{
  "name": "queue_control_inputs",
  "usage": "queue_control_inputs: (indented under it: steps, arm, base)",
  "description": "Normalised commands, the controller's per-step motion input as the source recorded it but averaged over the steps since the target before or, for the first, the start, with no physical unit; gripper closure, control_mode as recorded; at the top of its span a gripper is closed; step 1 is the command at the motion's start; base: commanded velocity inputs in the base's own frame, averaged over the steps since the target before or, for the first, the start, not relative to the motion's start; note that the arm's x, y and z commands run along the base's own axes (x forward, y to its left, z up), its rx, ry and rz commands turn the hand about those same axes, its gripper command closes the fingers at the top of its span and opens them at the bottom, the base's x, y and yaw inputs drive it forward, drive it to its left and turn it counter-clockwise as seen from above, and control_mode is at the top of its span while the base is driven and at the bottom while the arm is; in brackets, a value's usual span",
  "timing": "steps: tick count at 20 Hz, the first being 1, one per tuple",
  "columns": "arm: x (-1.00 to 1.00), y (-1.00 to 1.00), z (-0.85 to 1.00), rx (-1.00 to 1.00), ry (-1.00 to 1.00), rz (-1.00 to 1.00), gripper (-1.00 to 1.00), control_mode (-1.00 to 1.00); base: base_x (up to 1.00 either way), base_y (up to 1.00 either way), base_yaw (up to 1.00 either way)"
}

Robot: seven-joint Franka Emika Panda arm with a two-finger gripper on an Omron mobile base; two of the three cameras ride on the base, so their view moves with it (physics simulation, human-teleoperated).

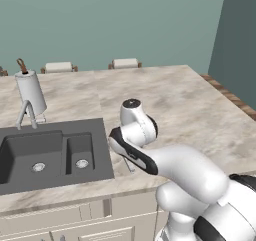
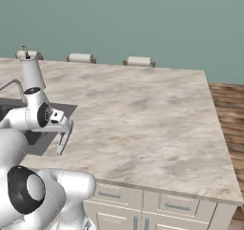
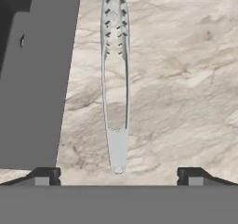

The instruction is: Pick up the tongs from the counter and place them near the plate next to the oven.

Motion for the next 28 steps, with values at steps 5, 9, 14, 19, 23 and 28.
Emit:
queue_control_inputs:
  steps: [5, 9, 14, 19, 23, 28]
  arm:
    - [0.23, 0.0, -0.46, 0.0, 0.0, 0.0, -1.0, -1.0]
    - [0.2, 0.0, -0.42, 0.0, 0.0, 0.0, -1.0, -1.0]
    - [0.1, 0.0, -0.41, 0.0, 0.0, 0.0, -1.0, -1.0]
    - [0.12, 0.0, -0.39, 0.0, 0.0, 0.0, -1.0, -1.0]
    - [0.2, 0.0, -0.34, 0.0, 0.0, 0.0, -1.0, -1.0]
    - [0.19, 0.0, -0.33, 0.0, 0.0, 0.0, -1.0, -1.0]
  base:
    - [0.0, 0.0, 0.0]
    - [0.0, 0.0, 0.0]
    - [0.0, 0.0, 0.0]
    - [0.0, 0.0, 0.0]
    - [0.0, 0.0, 0.0]
    - [0.0, 0.0, 0.0]
